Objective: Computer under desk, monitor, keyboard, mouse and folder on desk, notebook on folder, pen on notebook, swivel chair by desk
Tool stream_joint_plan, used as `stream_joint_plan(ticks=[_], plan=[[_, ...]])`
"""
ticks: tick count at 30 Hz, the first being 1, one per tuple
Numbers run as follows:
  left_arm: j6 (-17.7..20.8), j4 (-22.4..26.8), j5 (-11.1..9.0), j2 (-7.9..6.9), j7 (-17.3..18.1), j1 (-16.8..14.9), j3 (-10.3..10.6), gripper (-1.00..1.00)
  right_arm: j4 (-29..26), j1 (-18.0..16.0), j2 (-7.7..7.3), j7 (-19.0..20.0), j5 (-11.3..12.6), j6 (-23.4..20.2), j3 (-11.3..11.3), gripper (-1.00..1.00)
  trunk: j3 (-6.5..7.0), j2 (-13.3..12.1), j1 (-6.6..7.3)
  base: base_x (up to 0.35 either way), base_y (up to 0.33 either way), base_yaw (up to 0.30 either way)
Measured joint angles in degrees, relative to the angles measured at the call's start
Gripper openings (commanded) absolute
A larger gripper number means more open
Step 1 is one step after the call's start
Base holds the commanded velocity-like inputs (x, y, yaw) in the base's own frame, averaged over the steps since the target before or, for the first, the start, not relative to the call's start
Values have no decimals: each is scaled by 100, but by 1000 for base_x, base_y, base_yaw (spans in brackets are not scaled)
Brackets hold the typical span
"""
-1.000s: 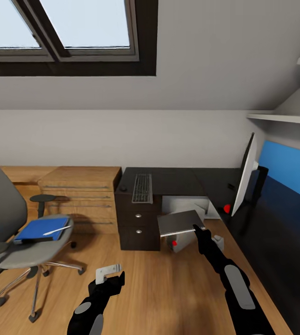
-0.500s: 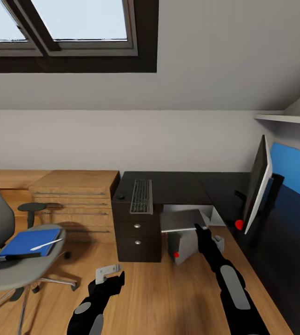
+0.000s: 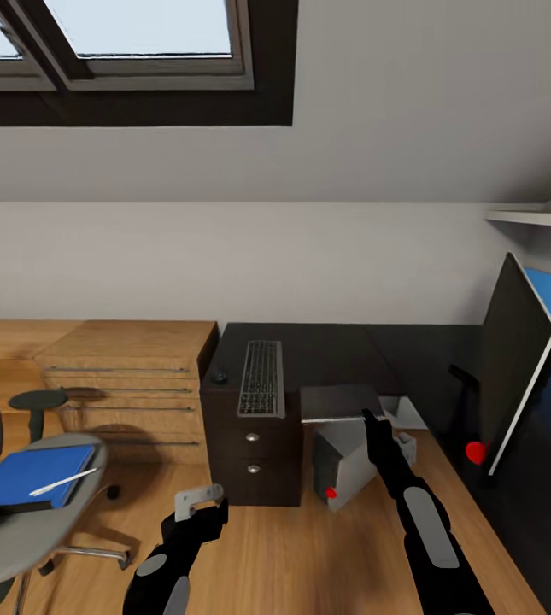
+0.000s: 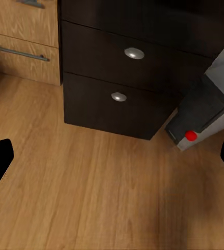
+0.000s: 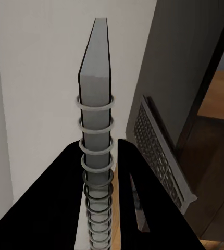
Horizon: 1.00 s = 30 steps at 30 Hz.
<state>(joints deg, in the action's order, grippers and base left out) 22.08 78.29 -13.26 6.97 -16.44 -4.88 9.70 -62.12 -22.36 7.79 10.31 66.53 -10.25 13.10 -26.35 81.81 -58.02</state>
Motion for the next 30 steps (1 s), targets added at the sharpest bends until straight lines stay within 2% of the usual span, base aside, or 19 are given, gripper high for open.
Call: stream_joint_plan(ticks=[11,16,28,29,30], plan=[[0,21,-3,-9,-12,0,-6,100,0,0,-36,-12,-16,-23,20,-100,0,0,0,333,150,0],[-1,21,-2,-27,-19,0,-51,100,32,0,-31,-17,-28,110,30,-100,0,0,0,332,110,0],[-2,20,-2,-63,-19,0,-56,100,321,0,-121,-51,-35,197,134,-100,0,0,0,327,-91,0],[4,35,-9,-97,-19,0,-65,100,354,-5,-244,-178,-33,191,142,-100,0,0,-1,200,-97,0],[8,42,-15,-118,-18,0,-74,100,364,-7,-305,-255,-26,185,141,-100,0,0,-2,160,-77,0]])
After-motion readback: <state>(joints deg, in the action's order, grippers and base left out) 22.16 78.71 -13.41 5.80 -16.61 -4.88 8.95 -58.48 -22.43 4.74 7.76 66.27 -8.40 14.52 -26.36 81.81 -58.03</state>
